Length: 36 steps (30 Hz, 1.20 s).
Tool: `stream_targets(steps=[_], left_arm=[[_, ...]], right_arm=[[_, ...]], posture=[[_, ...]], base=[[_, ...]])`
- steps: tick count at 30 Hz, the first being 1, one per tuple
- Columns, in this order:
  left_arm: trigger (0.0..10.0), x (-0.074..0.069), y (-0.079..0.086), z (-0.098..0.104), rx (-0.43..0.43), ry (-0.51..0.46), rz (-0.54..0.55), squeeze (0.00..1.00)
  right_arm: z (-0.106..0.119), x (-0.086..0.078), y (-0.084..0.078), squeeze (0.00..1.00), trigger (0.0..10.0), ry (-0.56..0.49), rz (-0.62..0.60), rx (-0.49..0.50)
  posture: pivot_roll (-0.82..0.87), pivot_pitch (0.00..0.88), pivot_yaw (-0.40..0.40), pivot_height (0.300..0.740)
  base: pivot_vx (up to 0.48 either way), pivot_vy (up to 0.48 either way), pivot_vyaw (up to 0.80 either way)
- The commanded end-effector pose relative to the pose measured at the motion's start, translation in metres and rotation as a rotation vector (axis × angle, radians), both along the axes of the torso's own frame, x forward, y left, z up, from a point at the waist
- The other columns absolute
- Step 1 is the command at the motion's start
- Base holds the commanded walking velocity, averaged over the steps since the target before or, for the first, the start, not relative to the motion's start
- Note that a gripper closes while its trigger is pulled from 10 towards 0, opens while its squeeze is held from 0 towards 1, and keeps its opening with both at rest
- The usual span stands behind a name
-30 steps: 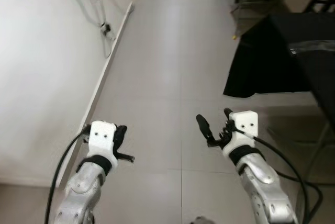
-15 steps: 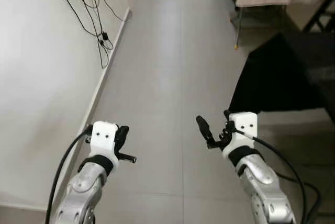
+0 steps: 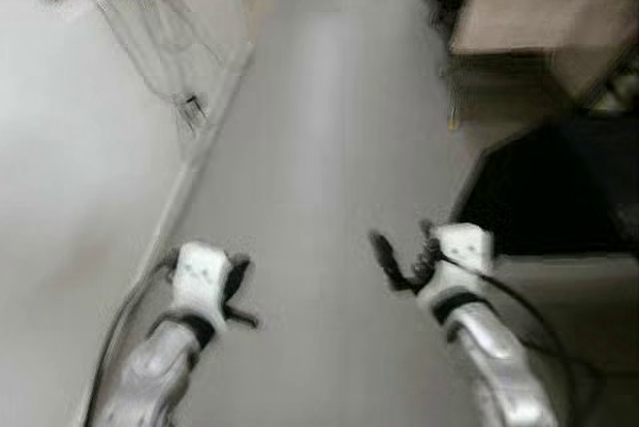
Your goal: Building children table
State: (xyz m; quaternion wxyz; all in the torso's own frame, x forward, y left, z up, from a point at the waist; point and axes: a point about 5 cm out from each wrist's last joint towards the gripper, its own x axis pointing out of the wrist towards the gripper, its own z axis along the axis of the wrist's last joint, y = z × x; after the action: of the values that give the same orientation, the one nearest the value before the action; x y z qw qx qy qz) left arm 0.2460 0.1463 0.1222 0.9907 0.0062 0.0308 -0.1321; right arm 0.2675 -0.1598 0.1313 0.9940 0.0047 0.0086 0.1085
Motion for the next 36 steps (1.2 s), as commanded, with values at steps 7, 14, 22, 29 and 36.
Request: stream_targets(steps=[7,14,22,29,36], left_arm=[[10.0,-0.0014,-0.0030,-0.0003,-0.005,0.004,-0.016,0.00],[10.0,-0.0009,-0.0023,0.0004,-0.004,0.003,-0.016,0.00],[10.0,-0.0006,-0.0023,0.0007,-0.004,0.002,-0.014,0.00],[10.0,0.0000,-0.0026,0.0010,-0.004,0.001,-0.014,0.00],[10.0,0.0013,-0.0022,0.0007,-0.003,0.002,-0.014,0.00]], right_arm=[[-0.0023,-0.0012,-0.0059,0.00,10.0,0.009,-0.029,0.000],[0.0010,0.0018,-0.0058,0.00,10.0,-0.001,-0.043,-0.005],[0.0019,0.0037,-0.0056,0.00,10.0,0.000,-0.049,-0.003],[-0.0003,0.0051,-0.0048,0.00,10.0,0.021,-0.044,-0.012],[-0.0006,0.0063,-0.0042,0.00,10.0,0.022,-0.041,-0.010]], posture=[[-0.01,0.136,0.027,0.740],[-0.01,0.142,0.029,0.740],[0.00,0.145,0.028,0.740],[0.00,0.147,0.028,0.740],[0.01,0.142,0.031,0.740]], base=[[0.320,0.000,0.00],[0.309,0.000,0.00],[0.400,0.000,0.00],[0.415,0.000,-0.62],[0.413,0.000,-0.80]])
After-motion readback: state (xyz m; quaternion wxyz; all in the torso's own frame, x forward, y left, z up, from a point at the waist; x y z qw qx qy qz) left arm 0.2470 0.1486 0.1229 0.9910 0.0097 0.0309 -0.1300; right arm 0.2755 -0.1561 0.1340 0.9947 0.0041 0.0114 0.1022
